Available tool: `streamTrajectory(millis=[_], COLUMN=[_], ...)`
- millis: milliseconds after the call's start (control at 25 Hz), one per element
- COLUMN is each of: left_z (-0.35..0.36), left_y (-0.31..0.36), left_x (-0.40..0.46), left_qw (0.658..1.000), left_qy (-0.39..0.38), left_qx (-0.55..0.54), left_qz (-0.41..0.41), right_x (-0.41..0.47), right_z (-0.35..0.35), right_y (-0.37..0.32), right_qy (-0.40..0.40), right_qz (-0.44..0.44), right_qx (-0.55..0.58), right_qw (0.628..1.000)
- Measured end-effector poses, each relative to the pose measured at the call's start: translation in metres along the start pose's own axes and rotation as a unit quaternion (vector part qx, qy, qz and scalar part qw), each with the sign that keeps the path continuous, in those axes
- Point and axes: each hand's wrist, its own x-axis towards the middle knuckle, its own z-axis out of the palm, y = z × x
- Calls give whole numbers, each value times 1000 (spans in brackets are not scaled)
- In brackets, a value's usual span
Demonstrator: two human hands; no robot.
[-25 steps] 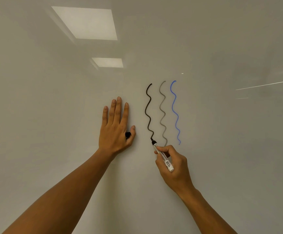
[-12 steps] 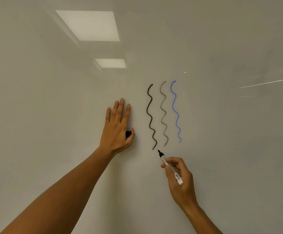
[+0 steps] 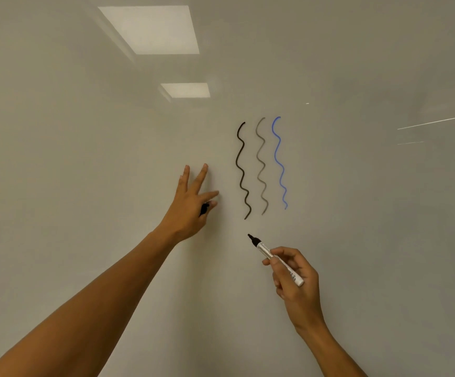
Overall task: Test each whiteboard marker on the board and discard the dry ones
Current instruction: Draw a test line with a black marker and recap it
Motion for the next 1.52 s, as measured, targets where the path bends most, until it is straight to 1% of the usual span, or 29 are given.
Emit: streamTrajectory(millis=[80, 160, 240, 360, 480, 640, 920, 1040, 1080, 1160, 1280, 1360, 1520], left_z=[6, 7, 4, 4, 12, 29, 31, 32, 33, 34, 36, 39, 40], left_y=[9, 25, 41, 64, 76, 79, 87, 87, 87, 88, 96, 103, 116], left_x=[-25, -51, -75, -105, -132, -162, -187, -191, -193, -199, -211, -218, -228], left_qw=[1000, 994, 977, 960, 957, 967, 980, 979, 976, 966, 954, 944, 909], left_qy=[0, 1, 14, 22, 0, -32, -92, -127, -133, -134, -108, -90, -65], left_qx=[-22, -101, -190, -248, -253, -193, -136, -115, -123, -170, -238, -268, -345], left_qz=[-9, -48, -94, -126, -143, -164, -114, -114, -119, -138, -150, -168, -226], right_x=[-9, -20, -33, -50, -67, -85, -102, -102, -101, -98, -99, -101, -110], right_z=[2, 5, 7, 10, 12, 12, 15, 13, 11, 4, -1, -1, 1], right_y=[-5, -8, -10, -11, -9, -5, 4, 4, 5, 10, 17, 21, 22], right_qy=[-22, -52, -77, -102, -123, -131, -157, -154, -149, -138, -129, -137, -140], right_qz=[4, 6, 8, 11, 19, 55, 97, 129, 143, 169, 207, 225, 230], right_qx=[22, 25, 19, 12, 8, 22, -11, -23, -26, -37, -55, -56, -58], right_qw=[1000, 998, 997, 995, 992, 990, 983, 979, 978, 975, 968, 963, 961])
